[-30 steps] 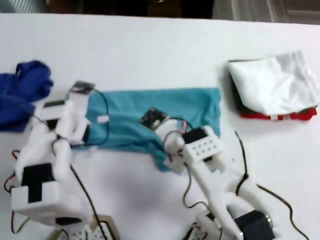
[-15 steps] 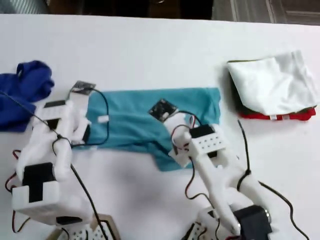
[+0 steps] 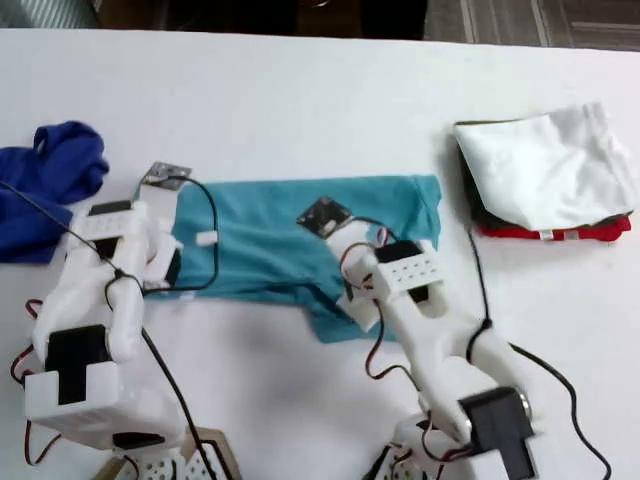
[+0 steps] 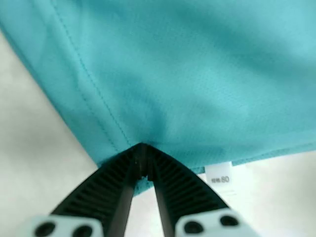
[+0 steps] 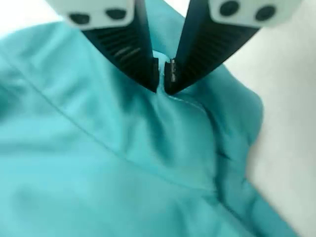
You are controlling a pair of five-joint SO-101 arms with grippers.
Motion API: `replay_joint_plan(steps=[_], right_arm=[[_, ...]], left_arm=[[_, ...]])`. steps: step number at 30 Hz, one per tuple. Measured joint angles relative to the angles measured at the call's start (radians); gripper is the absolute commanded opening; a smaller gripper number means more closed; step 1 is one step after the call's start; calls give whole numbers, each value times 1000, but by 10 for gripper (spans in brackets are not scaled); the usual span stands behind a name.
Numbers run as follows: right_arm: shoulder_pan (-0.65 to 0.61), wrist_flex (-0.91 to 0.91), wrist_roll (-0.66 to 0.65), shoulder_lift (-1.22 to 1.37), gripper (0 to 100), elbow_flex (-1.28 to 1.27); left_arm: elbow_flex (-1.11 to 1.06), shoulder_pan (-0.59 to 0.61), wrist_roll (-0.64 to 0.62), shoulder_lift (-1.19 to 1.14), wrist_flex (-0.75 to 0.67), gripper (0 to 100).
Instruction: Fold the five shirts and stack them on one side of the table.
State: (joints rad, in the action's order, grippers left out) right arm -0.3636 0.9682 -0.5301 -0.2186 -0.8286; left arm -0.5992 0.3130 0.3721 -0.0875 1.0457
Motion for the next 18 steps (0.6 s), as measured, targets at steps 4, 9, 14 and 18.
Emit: replay_joint_plan(steps=[4, 9, 14, 18], right_arm=[[-2, 72, 0, -123, 20, 26], [-2, 176, -2, -250, 20, 29], [-34, 265, -2, -290, 20, 29], [-91, 304, -3, -292, 20, 29]], left_arm=[[0, 0, 0, 0, 0, 27], [0, 0, 0, 0, 0, 27], [0, 0, 0, 0, 0, 27], [0, 0, 0, 0, 0, 27]])
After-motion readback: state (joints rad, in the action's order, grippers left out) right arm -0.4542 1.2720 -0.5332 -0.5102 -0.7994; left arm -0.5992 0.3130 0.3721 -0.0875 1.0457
